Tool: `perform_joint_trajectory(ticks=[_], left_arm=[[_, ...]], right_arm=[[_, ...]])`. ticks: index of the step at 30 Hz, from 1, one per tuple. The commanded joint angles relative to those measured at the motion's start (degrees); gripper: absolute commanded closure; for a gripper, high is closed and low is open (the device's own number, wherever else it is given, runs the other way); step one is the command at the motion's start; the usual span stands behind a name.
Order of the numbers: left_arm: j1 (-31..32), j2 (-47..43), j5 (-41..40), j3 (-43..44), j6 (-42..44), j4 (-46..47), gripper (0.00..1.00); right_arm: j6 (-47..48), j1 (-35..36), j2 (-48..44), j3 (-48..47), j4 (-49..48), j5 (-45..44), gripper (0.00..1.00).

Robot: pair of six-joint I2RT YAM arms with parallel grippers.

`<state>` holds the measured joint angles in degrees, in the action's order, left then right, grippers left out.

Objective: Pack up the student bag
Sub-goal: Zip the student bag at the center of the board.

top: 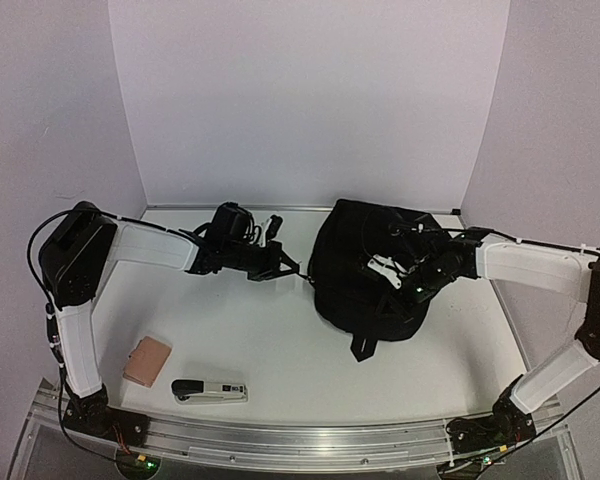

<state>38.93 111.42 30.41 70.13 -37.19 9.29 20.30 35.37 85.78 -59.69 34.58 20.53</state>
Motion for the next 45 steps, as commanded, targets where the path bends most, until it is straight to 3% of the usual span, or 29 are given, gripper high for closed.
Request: perform_joint_trajectory(ticks=[1,4,5,12,20,24,26,28,35,45], left_arm=[[0.2,-2.1,3.0,-1.1,2.1,5.2,1.0],[3.4,-1.6,4.7,0.8,3.4,4.4,1.0],[4.6,-1.2,5.0,1.5,3.6,4.1,1.0],[7.3,-1.2,5.1,2.9,2.2,5.1,1.0],[7.3,-2.6,4.5,1.9,0.8,6.0,1.0],[6.5,-2.6,2.6,1.2,-0.5,5.7,1.0],[5.5,-2.3,1.8,0.7,-1.6,6.1,1.0],[4.4,-1.8,1.0,0.5,-2.8,6.5,1.0],[0.4,1.9,-0.6,3.5,-3.0,4.6,1.0],[-3.2,9.3,1.4,14.2,-0.5,0.7,1.0]], right_arm=[[3.1,-0.1,-2.8,0.7,9.2,-2.6,0.94],[1.0,0.2,-0.7,-3.9,9.2,1.4,0.54],[0.3,0.8,0.4,-5.4,8.8,2.1,0.47],[-6.5,3.6,6.6,-15.1,3.5,5.4,0.44],[-9.0,4.9,14.9,-17.2,-3.0,4.6,0.44],[-9.7,5.0,16.7,-16.8,-3.5,5.2,0.54],[-9.7,5.0,16.0,-15.9,-3.5,5.6,0.7],[-9.6,5.0,14.9,-14.7,-3.5,5.9,0.98],[-6.9,6.0,9.4,-9.6,-0.9,7.7,1.0],[-0.5,9.0,4.6,-2.7,2.6,7.8,1.0]])
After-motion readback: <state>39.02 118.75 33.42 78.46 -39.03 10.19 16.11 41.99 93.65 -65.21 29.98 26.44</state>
